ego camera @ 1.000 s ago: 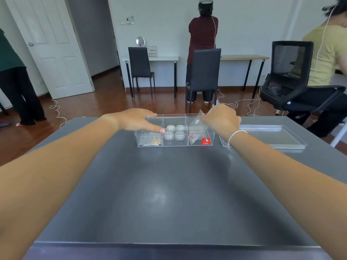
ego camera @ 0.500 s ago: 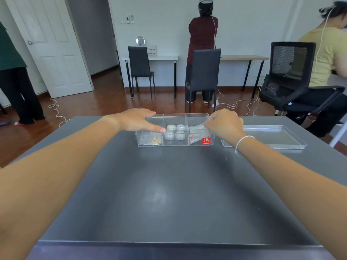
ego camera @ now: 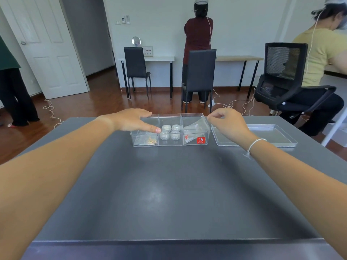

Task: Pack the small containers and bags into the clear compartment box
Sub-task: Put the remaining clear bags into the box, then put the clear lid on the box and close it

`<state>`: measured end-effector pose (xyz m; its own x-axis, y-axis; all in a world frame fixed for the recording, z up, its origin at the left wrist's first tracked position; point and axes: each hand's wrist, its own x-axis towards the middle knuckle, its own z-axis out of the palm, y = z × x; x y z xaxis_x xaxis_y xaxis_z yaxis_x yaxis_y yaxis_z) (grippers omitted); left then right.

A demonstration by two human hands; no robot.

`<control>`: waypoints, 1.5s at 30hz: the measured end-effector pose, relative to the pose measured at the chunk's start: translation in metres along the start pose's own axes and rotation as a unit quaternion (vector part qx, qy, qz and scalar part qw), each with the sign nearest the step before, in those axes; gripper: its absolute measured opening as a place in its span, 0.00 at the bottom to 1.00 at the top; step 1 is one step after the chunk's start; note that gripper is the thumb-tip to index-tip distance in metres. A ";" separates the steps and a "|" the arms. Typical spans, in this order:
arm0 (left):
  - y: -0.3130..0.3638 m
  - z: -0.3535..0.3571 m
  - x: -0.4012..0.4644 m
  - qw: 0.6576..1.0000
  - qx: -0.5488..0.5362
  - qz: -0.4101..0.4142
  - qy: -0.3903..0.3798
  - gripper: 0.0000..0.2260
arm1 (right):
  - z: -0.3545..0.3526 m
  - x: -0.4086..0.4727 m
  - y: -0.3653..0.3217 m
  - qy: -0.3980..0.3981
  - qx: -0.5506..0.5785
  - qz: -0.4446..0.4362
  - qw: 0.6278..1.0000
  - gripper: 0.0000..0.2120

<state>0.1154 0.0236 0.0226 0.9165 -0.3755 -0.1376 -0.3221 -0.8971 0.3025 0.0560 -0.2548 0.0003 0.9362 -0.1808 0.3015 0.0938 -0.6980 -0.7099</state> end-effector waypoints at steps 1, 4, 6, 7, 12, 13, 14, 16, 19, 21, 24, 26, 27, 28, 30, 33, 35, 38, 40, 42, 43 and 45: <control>0.000 0.000 -0.001 1.000 -0.003 0.005 0.004 0.55 | -0.006 -0.001 0.004 0.008 -0.008 -0.006 1.000 0.07; 0.006 -0.001 -0.003 0.999 -0.028 0.024 0.040 0.52 | -0.022 -0.007 0.017 0.038 -0.029 -0.018 0.999 0.06; 0.017 -0.002 -0.004 0.995 -0.049 0.048 0.067 0.49 | -0.034 -0.012 0.028 0.053 -0.036 -0.017 0.998 0.05; 0.024 -0.002 -0.005 0.994 -0.053 0.063 0.077 0.47 | -0.039 -0.014 0.034 0.060 -0.043 -0.016 0.997 0.05; 0.078 0.005 -0.006 0.981 -0.051 0.149 0.114 0.34 | -0.062 -0.029 0.063 0.081 -0.098 -0.004 0.992 0.07; 0.090 0.008 -0.006 0.978 -0.049 0.166 0.120 0.32 | -0.067 -0.033 0.068 0.083 -0.103 0.007 0.991 0.08; 0.102 0.011 -0.006 0.975 -0.042 0.181 0.124 0.31 | -0.072 -0.037 0.073 0.086 -0.109 0.016 0.990 0.08; 0.127 0.020 -0.005 0.969 -0.005 0.209 0.131 0.29 | -0.081 -0.045 0.083 0.093 -0.125 0.024 0.988 0.09; 0.156 0.038 -0.001 0.958 0.081 0.237 0.143 0.26 | -0.093 -0.055 0.097 0.095 -0.138 0.038 0.985 0.10; 0.170 0.051 0.001 0.948 0.125 0.251 0.148 0.24 | -0.100 -0.062 0.104 0.092 -0.144 0.045 0.984 0.11; 0.184 0.067 0.006 0.932 0.197 0.261 0.157 0.21 | -0.108 -0.070 0.115 0.079 -0.156 0.043 0.984 0.11; 0.187 0.074 0.009 0.925 0.245 0.248 0.149 0.19 | -0.111 -0.073 0.121 0.066 -0.171 0.046 0.982 0.12; 0.188 0.077 0.009 0.924 0.268 0.235 0.139 0.19 | -0.112 -0.075 0.124 0.063 -0.177 0.048 0.981 0.12; 0.189 0.080 0.010 0.923 0.289 0.221 0.127 0.17 | -0.113 -0.075 0.126 0.060 -0.185 0.050 0.980 0.12; 0.190 0.085 0.010 0.923 0.308 0.201 0.113 0.13 | -0.115 -0.076 0.128 0.056 -0.199 0.057 0.977 0.13; 0.190 0.091 0.010 0.925 0.302 0.195 0.126 0.11 | -0.115 -0.075 0.128 0.058 -0.205 0.063 0.975 0.14; 0.191 0.094 0.011 0.928 0.284 0.197 0.141 0.13 | -0.114 -0.075 0.128 0.065 -0.210 0.071 0.973 0.15; 0.191 0.096 0.010 0.938 0.238 0.200 0.151 0.09 | -0.115 -0.074 0.127 0.070 -0.213 0.090 0.970 0.14; 0.191 0.097 0.011 0.942 0.223 0.197 0.156 0.08 | -0.114 -0.075 0.126 0.071 -0.216 0.092 0.969 0.12; 0.192 0.098 0.009 0.942 0.218 0.197 0.163 0.09 | -0.114 -0.076 0.126 0.070 -0.223 0.088 0.968 0.09; 0.191 0.098 0.008 0.942 0.216 0.198 0.165 0.09 | -0.114 -0.076 0.125 0.069 -0.224 0.087 0.968 0.08; 0.191 0.097 0.005 0.943 0.205 0.200 0.168 0.08 | -0.115 -0.077 0.124 0.066 -0.220 0.087 0.969 0.06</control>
<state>0.0360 -0.1721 -0.0124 0.7040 -0.6695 0.2370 -0.6593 -0.7401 -0.1327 -0.0434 -0.4075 -0.0379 0.8702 -0.3900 0.3011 -0.2432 -0.8715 -0.4259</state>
